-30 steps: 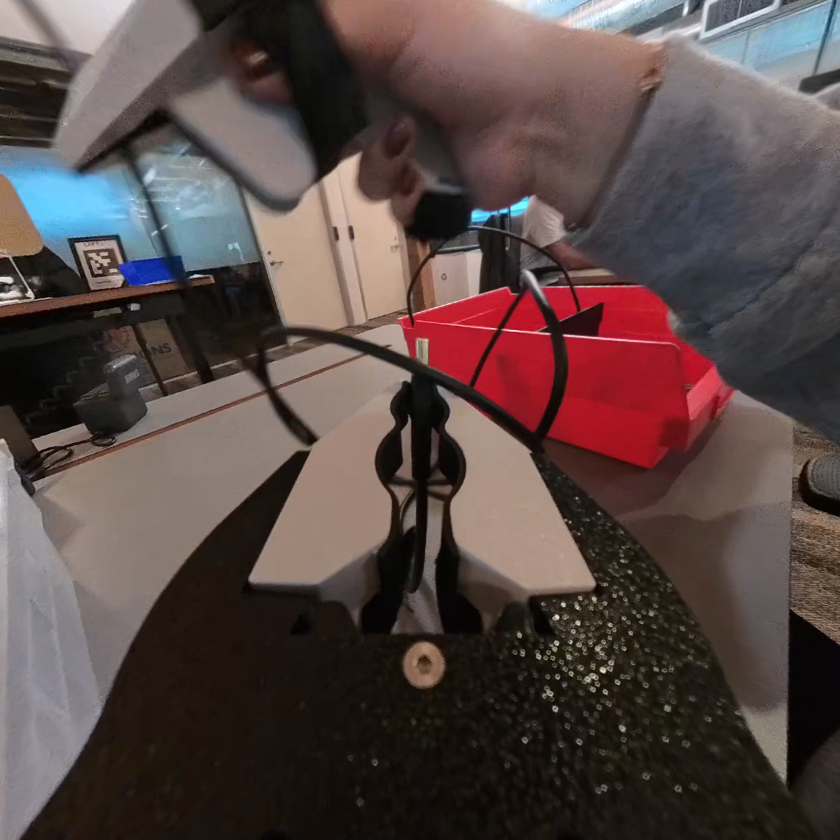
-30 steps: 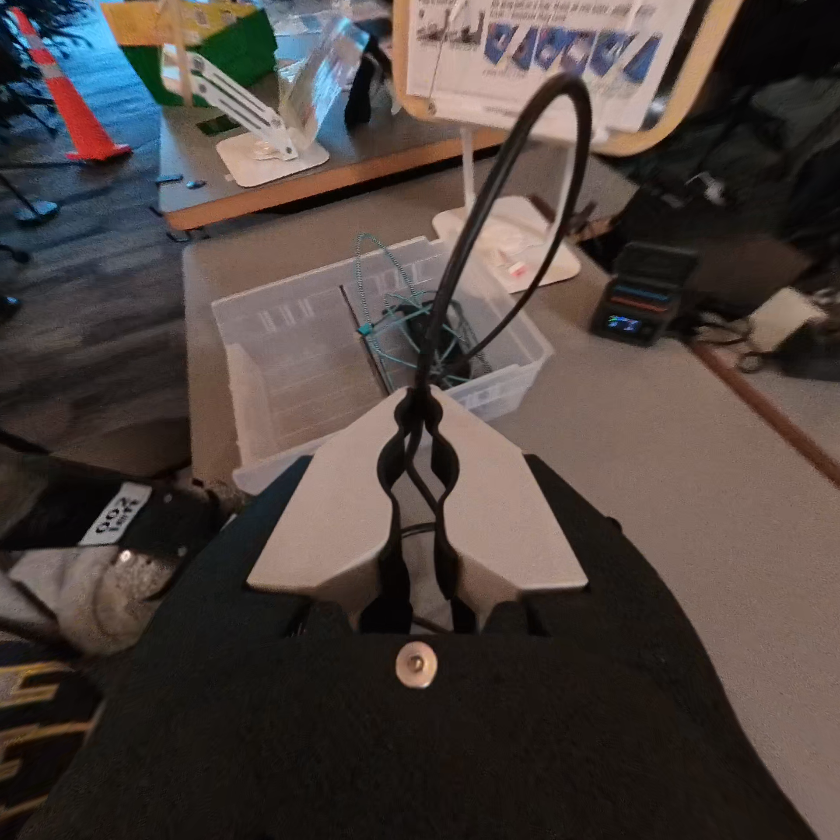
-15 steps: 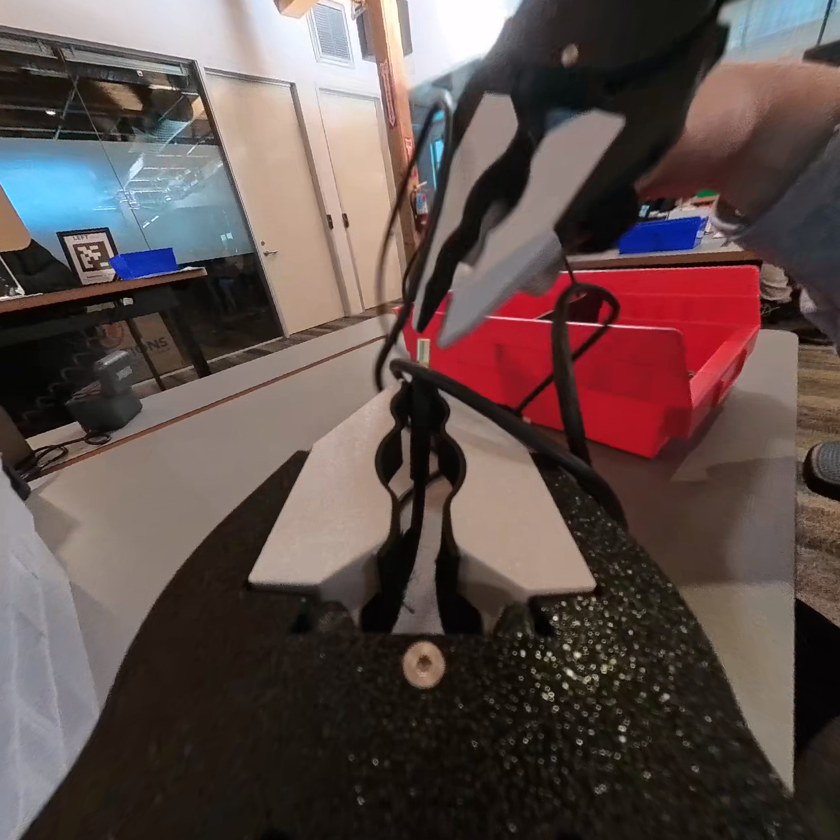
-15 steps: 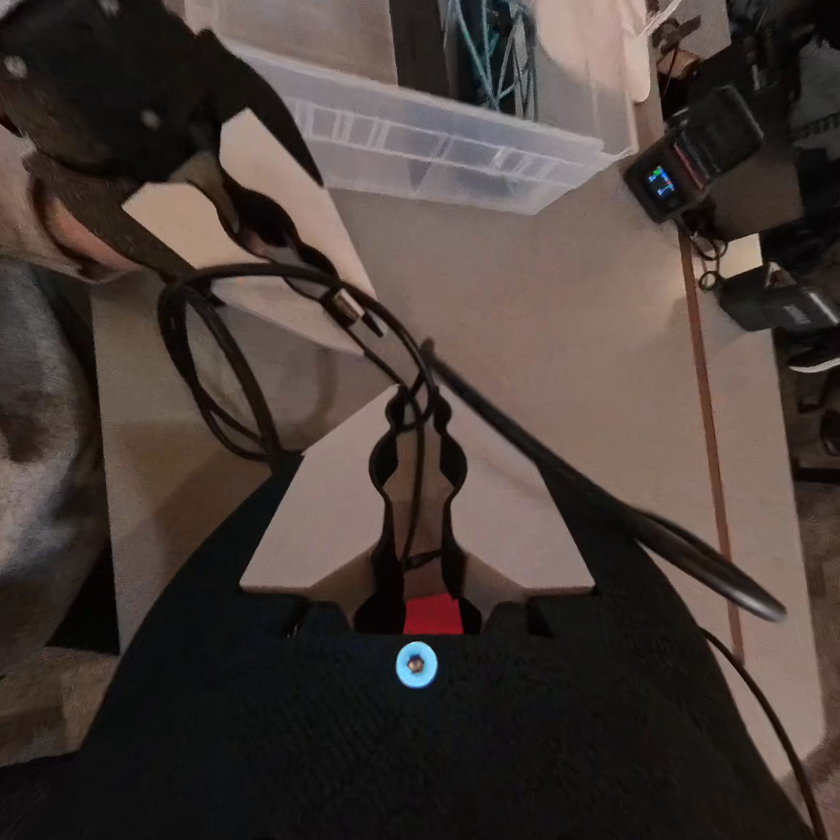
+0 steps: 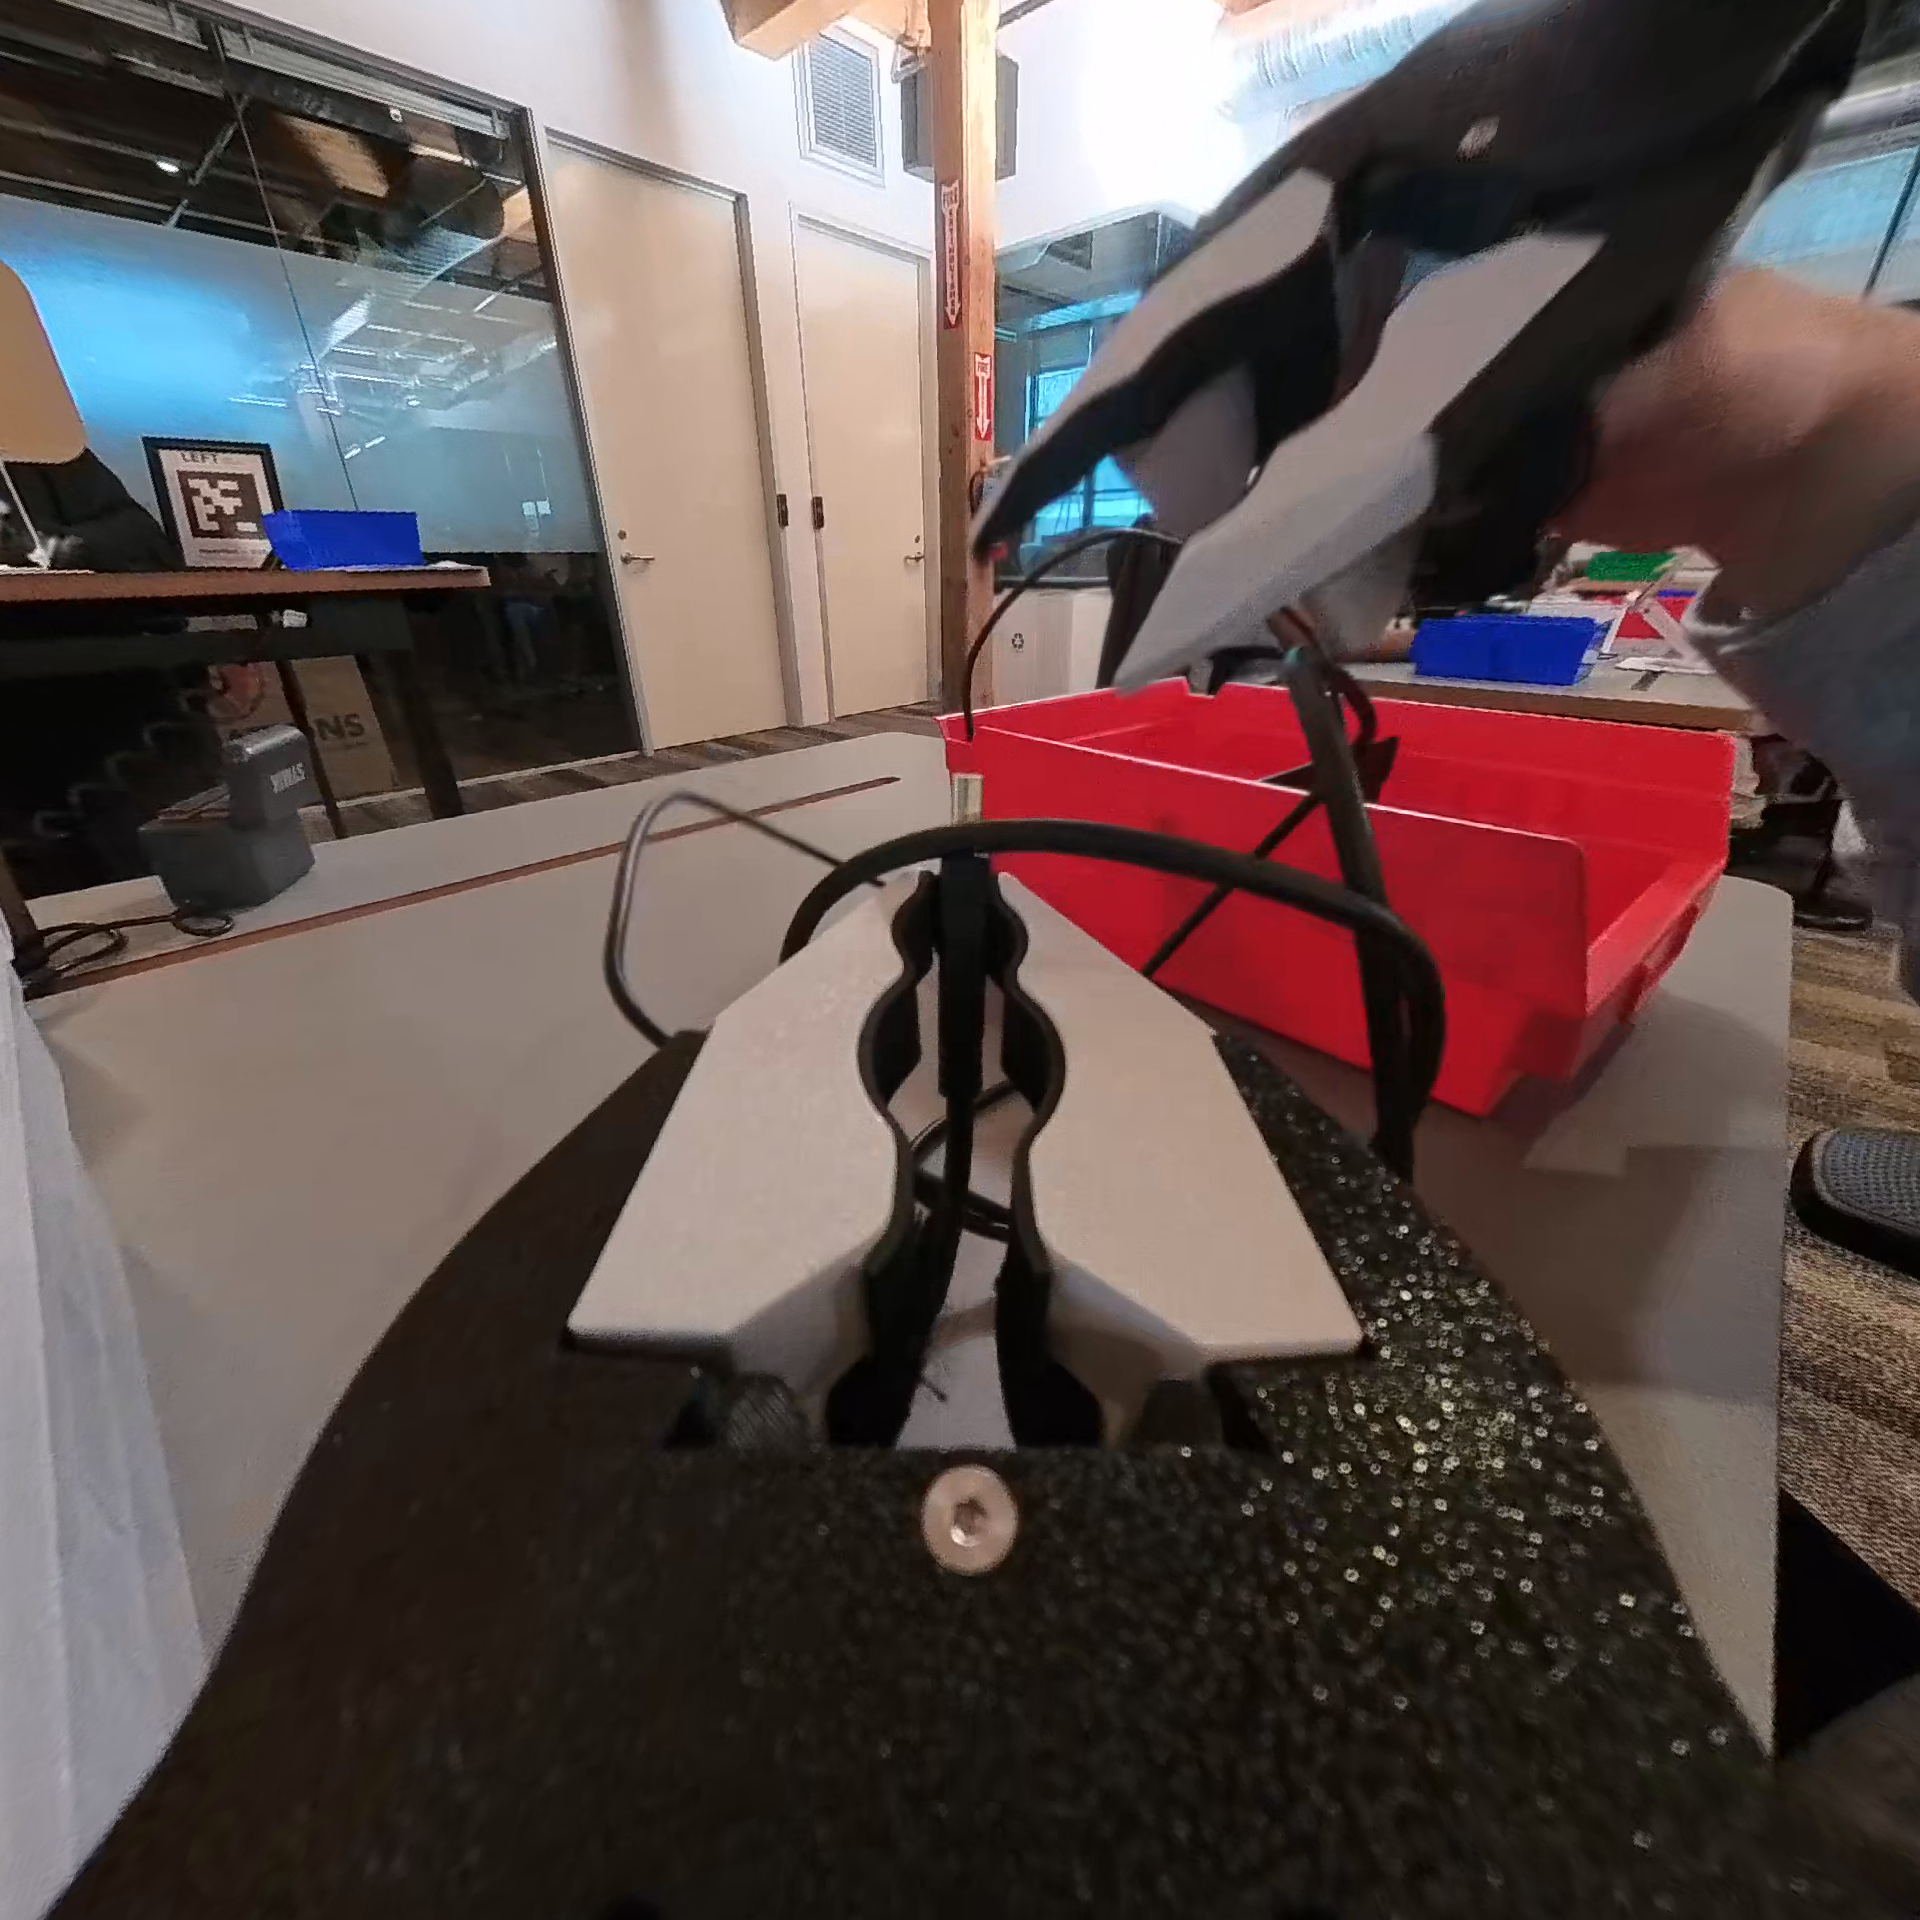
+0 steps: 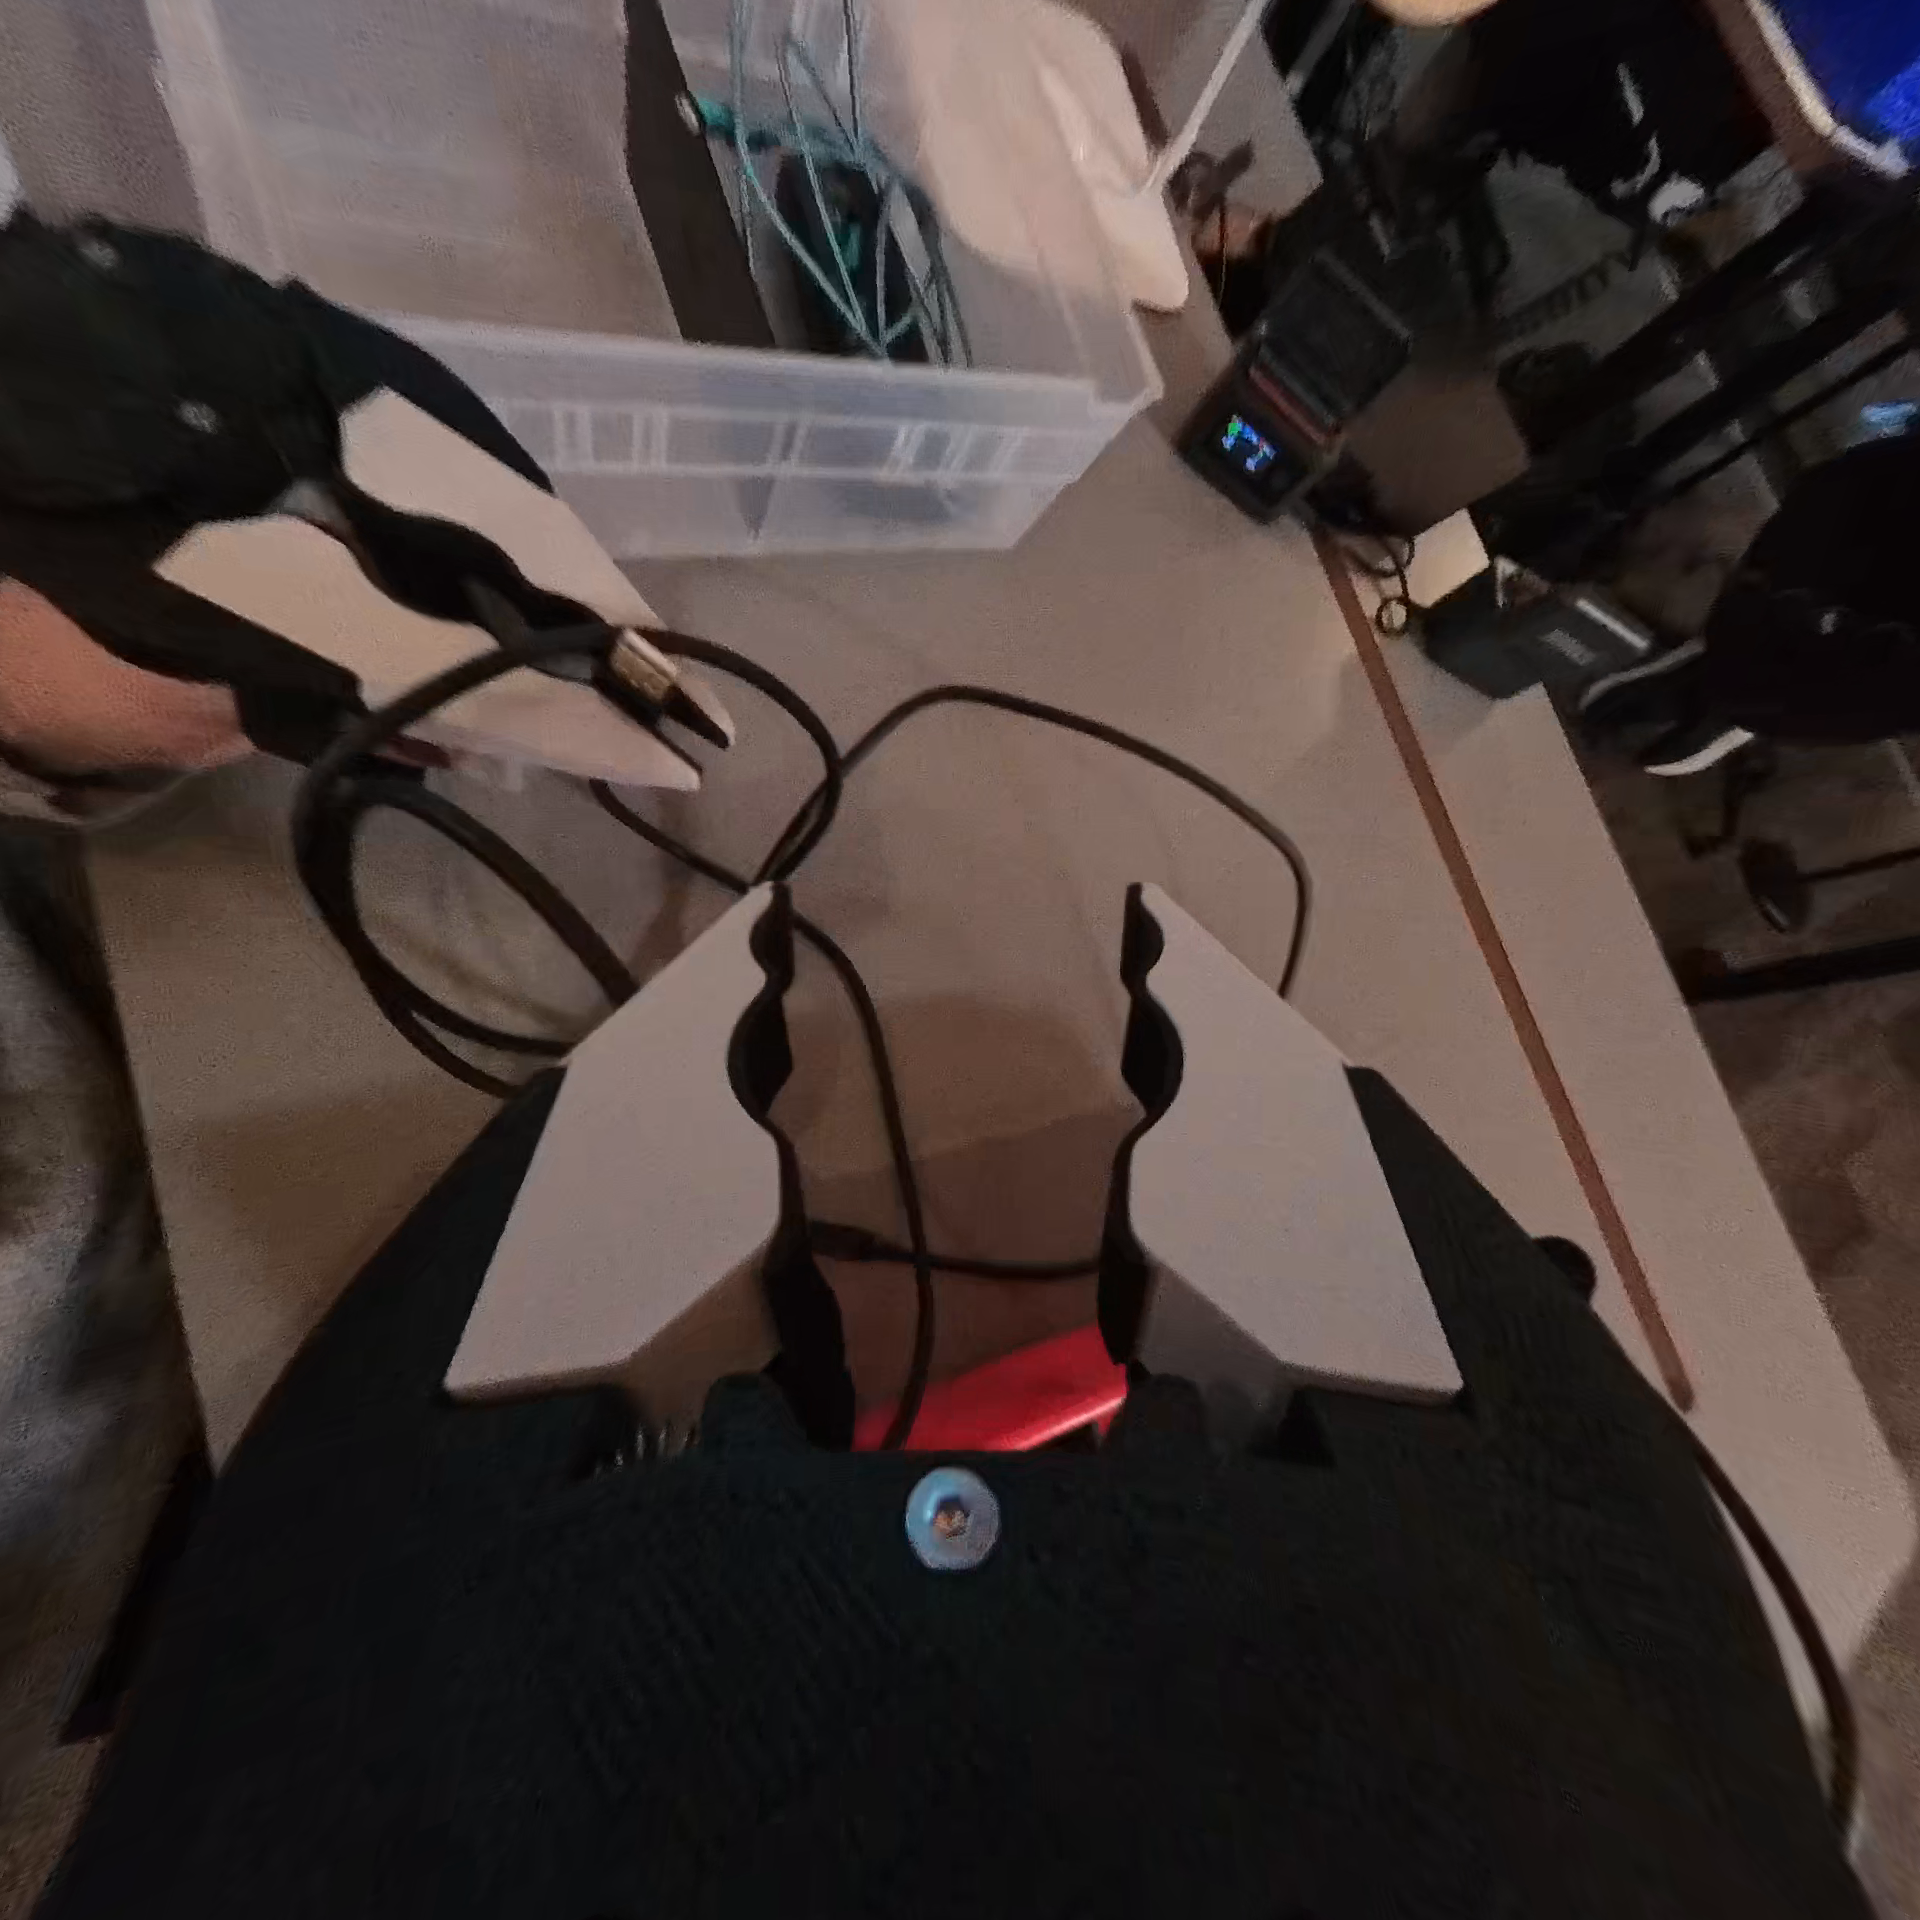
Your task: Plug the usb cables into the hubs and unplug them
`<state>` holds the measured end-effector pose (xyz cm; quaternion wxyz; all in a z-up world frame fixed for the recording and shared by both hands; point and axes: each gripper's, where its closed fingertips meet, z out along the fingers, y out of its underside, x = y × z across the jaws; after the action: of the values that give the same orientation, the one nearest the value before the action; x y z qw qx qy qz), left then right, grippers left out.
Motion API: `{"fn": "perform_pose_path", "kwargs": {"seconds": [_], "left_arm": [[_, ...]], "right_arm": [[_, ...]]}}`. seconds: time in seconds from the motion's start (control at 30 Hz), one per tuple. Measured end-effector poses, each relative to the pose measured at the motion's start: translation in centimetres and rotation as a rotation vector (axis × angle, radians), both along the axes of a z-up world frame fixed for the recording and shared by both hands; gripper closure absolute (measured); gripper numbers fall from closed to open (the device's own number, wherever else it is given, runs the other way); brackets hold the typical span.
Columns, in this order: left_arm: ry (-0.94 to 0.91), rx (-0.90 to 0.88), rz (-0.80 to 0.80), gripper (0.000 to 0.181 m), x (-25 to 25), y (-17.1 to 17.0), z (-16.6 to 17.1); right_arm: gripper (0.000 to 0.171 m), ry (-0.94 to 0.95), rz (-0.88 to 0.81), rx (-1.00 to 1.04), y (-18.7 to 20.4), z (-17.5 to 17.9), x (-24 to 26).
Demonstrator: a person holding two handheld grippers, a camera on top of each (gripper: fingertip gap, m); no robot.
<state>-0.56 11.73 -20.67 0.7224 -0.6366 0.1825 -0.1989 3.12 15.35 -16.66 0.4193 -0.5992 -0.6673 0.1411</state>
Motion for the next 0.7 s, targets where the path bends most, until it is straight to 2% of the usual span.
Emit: {"fn": "perform_pose_path", "kwargs": {"seconds": [0.03, 0.13, 0.2, 0.27, 0.37, 0.43, 0.5, 0.63, 0.67, 0.7], "left_arm": [[0.001, -0.001, 0.002, 0.175, 0.0, 0.0, 0.0], [0.001, -0.005, 0.015, 0.175, -0.2, 0.1, 0.0], [0.000, -0.004, 0.022, 0.175, -0.2, 0.1, 0.0], [0.000, -0.005, 0.027, 0.175, -0.3, 0.2, 0.0], [-0.002, -0.006, 0.023, 0.175, -0.2, 0.1, 0.0], [0.002, -0.003, 0.023, 0.175, -0.2, 0.1, 0.1], [0.006, -0.002, 0.021, 0.175, -0.1, 0.0, 0.1], [0.010, 0.004, 0.012, 0.175, 0.1, -0.1, 0.2], [0.011, 0.007, 0.008, 0.175, 0.2, -0.1, 0.2], [0.015, 0.010, 0.010, 0.175, 0.2, -0.1, 0.2]], "right_arm": [[0.104, 0.058, 0.028, -0.037, -0.7, 1.1, -0.1], [0.077, 0.241, 0.101, -0.240, -3.5, 3.6, -1.2], [0.058, 0.313, 0.135, -0.376, -5.5, 3.9, -2.0], [0.057, 0.256, 0.094, -0.393, -6.3, 1.4, -2.3], [0.060, 0.147, -0.005, -0.294, -6.7, -2.9, -2.5], [0.074, 0.121, -0.037, -0.255, -7.2, -4.7, -2.9], [0.103, 0.087, -0.071, -0.184, -7.0, -6.0, -3.0], [0.146, 0.051, -0.067, -0.124, -7.3, -7.3, -3.4], [0.164, 0.043, -0.064, -0.114, -7.2, -7.4, -3.5], [0.166, 0.035, -0.085, -0.086, -6.7, -7.4, -3.3]]}}
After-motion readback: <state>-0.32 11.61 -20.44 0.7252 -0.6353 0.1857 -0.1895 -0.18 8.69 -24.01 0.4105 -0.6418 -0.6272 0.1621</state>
